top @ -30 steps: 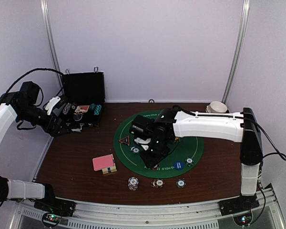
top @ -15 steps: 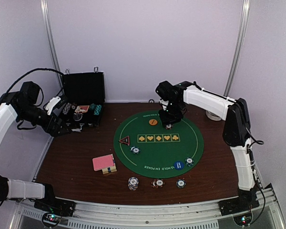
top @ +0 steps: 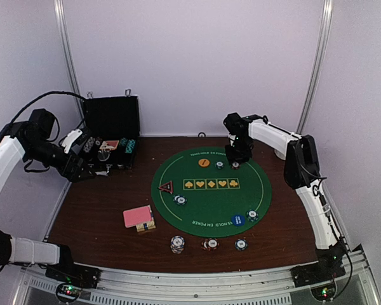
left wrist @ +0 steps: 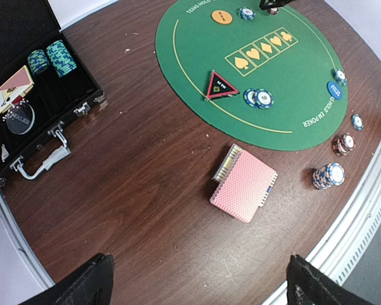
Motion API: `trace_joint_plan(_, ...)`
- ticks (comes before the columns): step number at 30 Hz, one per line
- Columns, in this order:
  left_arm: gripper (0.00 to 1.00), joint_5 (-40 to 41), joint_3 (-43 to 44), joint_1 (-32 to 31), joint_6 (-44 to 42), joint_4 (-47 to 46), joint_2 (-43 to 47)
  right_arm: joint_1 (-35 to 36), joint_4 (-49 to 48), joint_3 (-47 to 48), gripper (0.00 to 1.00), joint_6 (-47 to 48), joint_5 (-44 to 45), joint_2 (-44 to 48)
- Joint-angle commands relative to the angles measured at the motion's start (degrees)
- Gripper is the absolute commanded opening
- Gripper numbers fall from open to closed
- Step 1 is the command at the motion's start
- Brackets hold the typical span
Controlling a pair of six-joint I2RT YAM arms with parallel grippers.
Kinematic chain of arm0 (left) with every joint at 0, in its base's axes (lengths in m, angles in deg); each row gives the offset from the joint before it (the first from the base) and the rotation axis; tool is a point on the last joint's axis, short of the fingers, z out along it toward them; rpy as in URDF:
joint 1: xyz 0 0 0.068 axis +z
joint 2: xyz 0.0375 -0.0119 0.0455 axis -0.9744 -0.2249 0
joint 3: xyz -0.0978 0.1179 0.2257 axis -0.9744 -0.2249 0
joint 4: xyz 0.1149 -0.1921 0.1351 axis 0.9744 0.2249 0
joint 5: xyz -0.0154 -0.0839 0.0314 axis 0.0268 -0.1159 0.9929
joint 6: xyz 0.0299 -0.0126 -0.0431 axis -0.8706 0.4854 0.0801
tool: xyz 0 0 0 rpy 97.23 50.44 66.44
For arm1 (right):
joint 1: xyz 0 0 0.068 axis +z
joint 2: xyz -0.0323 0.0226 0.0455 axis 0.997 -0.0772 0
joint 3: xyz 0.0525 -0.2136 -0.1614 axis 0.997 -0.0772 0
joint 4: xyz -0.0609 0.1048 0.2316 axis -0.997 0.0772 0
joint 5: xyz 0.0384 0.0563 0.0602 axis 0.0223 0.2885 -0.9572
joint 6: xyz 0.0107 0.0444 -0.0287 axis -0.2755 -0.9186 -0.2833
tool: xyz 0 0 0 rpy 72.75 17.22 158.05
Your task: Distribute texas hold em gaming equipment
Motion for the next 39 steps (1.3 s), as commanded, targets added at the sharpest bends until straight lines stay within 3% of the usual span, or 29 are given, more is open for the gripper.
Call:
trace_joint_plan(1, 0.98, -1.0, 0.3, -0.3, -1.1, -0.4, -0.4, -0.4, -1.5, 3.3, 0.34, -0.2, 0.0, -2.3)
trace_joint_plan(11, 0.98, -1.3, -0.5, -0.2, -1.1, -1.1, -0.9, -1.2, -3.5, 4.2, 0.38, -2.5, -4.0, -5.9)
trace_joint_plan(20, 0.98, -1.2, -0.6, -0.3, -1.0, -1.1, -0.6, -1.3, -2.5, 5.7, 0.65, -2.1, -4.2, -5.3)
trace_joint_plan(28, 0.97, -1.7, -0.3, -0.3, -0.6, -1.0, -0.1, -0.3, -1.1, 4.4, 0.63, -0.6, -4.3, 2.0)
trace_joint_plan(34, 0.97, -1.3, 0.0, -0.3, -0.1, -1.1, 0.9, 3.1, -1.6, -4.0, 0.6, 1.2, -1.9, 12.9)
trace_joint_plan(39, 0.98, -0.6, 0.4, -0.3, -0.3, -0.2, 1.6, 11.3, -3.9, -21.4, 0.61, 2.8, -0.4, 24.1)
